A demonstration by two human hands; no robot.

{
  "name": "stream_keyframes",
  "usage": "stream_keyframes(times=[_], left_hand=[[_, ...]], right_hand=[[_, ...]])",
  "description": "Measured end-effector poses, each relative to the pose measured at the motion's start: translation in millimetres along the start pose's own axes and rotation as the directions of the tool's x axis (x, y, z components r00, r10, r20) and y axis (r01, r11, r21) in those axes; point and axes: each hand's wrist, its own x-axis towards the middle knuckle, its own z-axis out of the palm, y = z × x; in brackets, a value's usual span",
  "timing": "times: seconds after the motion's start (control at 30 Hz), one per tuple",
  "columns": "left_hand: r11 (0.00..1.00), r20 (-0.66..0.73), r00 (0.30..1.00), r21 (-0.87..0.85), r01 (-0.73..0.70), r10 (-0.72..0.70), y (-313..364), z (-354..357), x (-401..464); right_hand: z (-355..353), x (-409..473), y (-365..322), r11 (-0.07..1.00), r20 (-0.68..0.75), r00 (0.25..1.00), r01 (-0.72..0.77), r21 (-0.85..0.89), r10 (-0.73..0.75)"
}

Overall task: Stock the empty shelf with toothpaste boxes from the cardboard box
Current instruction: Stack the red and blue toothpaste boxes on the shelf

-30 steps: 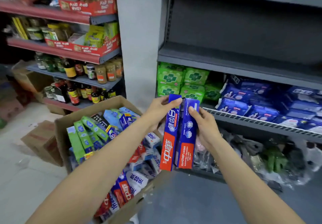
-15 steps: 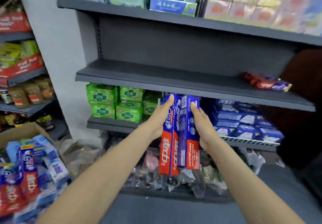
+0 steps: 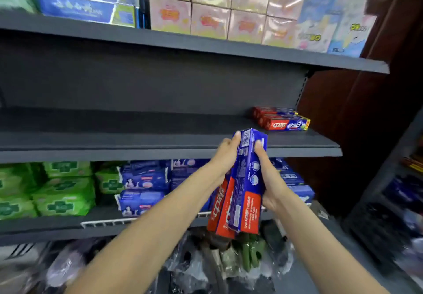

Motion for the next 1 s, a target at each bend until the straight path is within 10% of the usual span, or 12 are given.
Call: stream_keyframes(times=[0.33, 0.6, 0.8, 1.0], left_hand=[[0.889, 0.270, 0.963, 0.436, -0.138, 0.017, 32, 80, 124], [0.662, -0.036, 0.986, 0.745, -0.084, 0.165, 45, 101, 201], [0.823, -0.207, 0.978, 0.556, 0.117, 0.001, 53, 126, 237], [0.800, -0.217, 0.962, 0.599, -0.003, 0.167, 62, 136, 253]], right_hand=[[-117, 140, -80, 0.967, -0.306, 0.950, 0.140, 0.215, -0.069], [-177, 209, -130, 0.990, -0.268, 0.955, 0.141, 0.029, -0.129], [-209, 256, -169, 0.981, -0.127, 0.991, -0.017, 0.194, 0.043], [-224, 283, -190, 1.000, -0.185, 0.983, 0.010, 0.003, -0.009]])
